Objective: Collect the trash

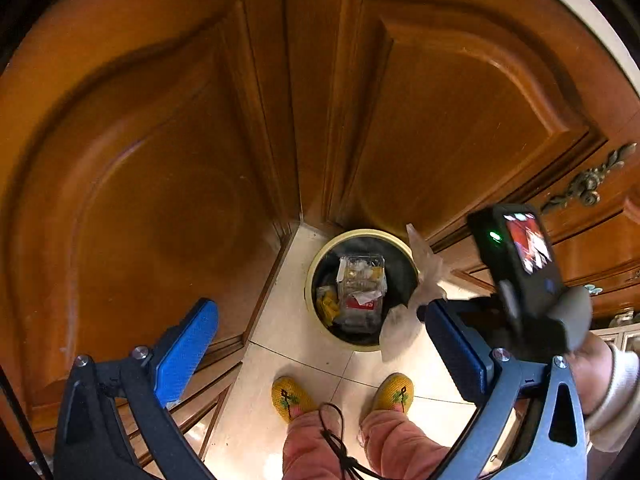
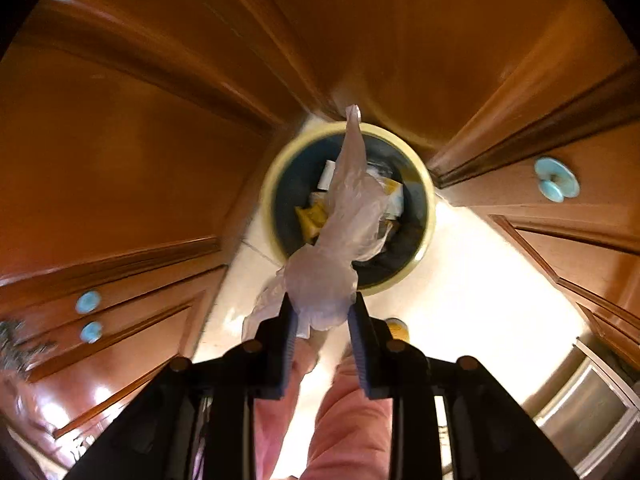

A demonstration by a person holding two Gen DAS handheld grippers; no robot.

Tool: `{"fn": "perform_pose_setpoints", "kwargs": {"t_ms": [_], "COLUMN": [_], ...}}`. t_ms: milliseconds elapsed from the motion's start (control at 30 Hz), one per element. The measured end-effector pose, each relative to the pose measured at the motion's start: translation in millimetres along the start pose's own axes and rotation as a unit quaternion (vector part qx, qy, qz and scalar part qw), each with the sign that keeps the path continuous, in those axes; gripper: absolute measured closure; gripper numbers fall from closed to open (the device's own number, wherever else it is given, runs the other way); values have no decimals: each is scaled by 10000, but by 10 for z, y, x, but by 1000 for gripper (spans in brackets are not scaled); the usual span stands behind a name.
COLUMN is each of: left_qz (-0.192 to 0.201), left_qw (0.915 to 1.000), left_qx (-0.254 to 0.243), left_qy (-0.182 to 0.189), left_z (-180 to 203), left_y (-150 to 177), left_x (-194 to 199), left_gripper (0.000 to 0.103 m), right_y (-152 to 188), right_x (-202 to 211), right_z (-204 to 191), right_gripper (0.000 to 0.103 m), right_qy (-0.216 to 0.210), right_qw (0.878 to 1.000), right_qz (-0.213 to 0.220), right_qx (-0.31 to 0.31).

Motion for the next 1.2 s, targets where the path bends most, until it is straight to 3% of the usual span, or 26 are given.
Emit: {"fn": "perform_pose_setpoints", "kwargs": {"t_ms": [200,233,533,833,1033,1200], "left_qz": [28,20,-196,-344,-349,-256], "left_qw": [9999,9998,9994,9985,9986,9990], "left_qx": [-169,-185,-235,-414,-391,-342], "left_qy": [5,-4,-144,-129,-19,135], "left_z": [70,69,85,214,287,353], "left_y": [-69,-87,-142,-89,-90,-155], "left_x": [-140,-171,-512,-468,-144,390], "left_gripper": [1,1,1,1,1,1], "right_y": [-149,-161,-22,82,280,505], "right_x": [-59,-37,49,284,899,1627], "right_z": [93,104,254,253,165,46], "right_gripper": [46,45,44,44,44,44], "right_qy": [-99,-110,-225,-362,-616,-725], "right_qw": [9990,9990,9967,9938,9889,9841], "right_qz": [11,54,295,697,1066,1453], "right_qx": [-426,-429,-724,-792,-827,-717]}}
Point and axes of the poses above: each gripper's, at about its wrist camera, not at the fingertips, and x roughly against the way its jaws point, z to its right, y to its underside, the point moved 7 cm from there along -x, roughly the way its jaws point, and after that the axes turned 2 degrees about -z, right-handed, at the moved point
